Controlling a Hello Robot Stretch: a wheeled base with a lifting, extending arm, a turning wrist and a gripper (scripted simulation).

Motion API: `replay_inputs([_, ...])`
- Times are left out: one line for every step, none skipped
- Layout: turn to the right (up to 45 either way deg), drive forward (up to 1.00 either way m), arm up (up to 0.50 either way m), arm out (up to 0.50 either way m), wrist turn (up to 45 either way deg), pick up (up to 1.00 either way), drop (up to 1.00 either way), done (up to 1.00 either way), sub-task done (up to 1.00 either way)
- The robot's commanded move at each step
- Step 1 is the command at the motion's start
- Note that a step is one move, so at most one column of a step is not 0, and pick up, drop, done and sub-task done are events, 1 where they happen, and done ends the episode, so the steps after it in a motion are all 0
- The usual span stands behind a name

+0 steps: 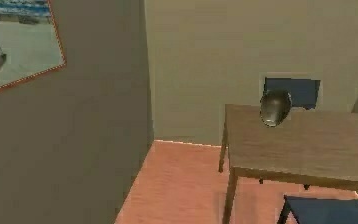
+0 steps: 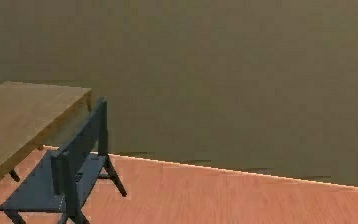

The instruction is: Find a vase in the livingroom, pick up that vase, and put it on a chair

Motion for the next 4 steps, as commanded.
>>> replay_inputs([0.0,1.0,0.0,0.0,0.0,0.0,0.0,0.0,0.0])
replay_inputs([0.0,0.5,0.0,0.0,0.0,0.0,0.0,0.0,0.0])
replay_inputs([15.0,0.0,0.0,0.0,0.0,0.0,0.0,0.0,0.0])
replay_inputs([0.0,0.0,0.5,0.0,0.0,0.0,0.0,0.0,0.0])
